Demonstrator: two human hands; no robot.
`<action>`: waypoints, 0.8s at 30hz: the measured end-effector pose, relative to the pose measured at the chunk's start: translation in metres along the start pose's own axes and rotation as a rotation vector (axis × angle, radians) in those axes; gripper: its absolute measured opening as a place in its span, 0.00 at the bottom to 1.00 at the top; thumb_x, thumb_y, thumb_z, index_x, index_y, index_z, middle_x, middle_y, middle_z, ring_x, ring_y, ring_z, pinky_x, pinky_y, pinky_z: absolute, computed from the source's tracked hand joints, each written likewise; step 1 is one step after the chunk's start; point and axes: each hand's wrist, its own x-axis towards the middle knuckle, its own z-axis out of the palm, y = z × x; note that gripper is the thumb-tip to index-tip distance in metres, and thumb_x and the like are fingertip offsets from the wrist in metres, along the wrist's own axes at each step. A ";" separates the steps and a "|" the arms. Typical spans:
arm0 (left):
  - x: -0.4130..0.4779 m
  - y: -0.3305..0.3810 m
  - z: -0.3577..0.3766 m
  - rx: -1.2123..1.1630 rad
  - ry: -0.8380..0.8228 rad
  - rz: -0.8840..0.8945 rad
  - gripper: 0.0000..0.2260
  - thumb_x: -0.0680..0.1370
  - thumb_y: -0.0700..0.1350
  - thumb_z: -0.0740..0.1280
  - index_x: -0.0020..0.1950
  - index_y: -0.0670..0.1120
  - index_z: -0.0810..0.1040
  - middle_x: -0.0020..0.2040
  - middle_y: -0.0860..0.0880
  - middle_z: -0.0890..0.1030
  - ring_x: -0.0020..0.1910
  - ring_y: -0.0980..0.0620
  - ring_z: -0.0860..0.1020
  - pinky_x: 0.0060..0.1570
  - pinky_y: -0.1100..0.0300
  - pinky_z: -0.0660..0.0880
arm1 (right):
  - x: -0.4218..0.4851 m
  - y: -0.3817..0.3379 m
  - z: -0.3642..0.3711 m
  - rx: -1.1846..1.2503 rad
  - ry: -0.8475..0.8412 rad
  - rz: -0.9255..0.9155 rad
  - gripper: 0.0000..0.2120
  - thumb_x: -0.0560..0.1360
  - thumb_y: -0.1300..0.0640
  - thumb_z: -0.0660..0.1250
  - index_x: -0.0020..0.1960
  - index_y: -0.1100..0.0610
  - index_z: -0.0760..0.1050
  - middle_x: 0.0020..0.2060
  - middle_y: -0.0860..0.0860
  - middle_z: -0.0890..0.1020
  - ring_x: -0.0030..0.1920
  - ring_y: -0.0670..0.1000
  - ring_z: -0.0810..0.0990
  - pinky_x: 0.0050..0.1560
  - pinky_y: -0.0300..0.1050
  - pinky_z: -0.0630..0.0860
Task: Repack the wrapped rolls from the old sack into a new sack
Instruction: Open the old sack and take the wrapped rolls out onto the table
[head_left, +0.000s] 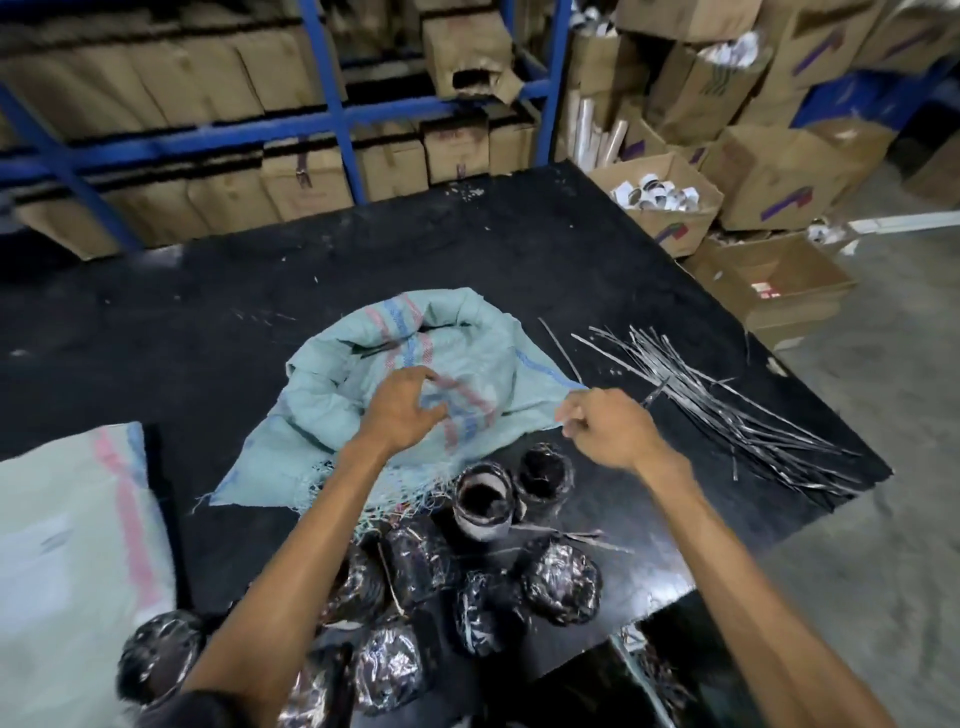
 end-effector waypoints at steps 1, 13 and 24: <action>-0.001 -0.012 -0.008 0.077 0.012 -0.044 0.24 0.75 0.51 0.72 0.69 0.44 0.73 0.68 0.42 0.75 0.69 0.42 0.70 0.67 0.51 0.67 | 0.014 -0.013 -0.005 0.064 0.036 -0.049 0.11 0.77 0.57 0.64 0.56 0.48 0.81 0.52 0.49 0.85 0.54 0.52 0.83 0.56 0.48 0.79; -0.055 -0.175 -0.008 0.172 -0.034 -0.729 0.35 0.82 0.64 0.46 0.82 0.45 0.40 0.82 0.43 0.38 0.80 0.43 0.36 0.78 0.41 0.42 | 0.166 -0.161 0.090 0.008 -0.247 -0.420 0.27 0.80 0.65 0.59 0.78 0.55 0.62 0.72 0.58 0.70 0.72 0.59 0.67 0.69 0.52 0.69; -0.073 -0.221 0.021 -0.410 0.384 -0.677 0.43 0.77 0.71 0.48 0.82 0.44 0.45 0.82 0.47 0.42 0.78 0.59 0.38 0.76 0.60 0.39 | 0.251 -0.230 0.187 -0.004 -0.425 -0.325 0.24 0.76 0.67 0.65 0.71 0.58 0.70 0.64 0.62 0.78 0.59 0.61 0.80 0.56 0.46 0.77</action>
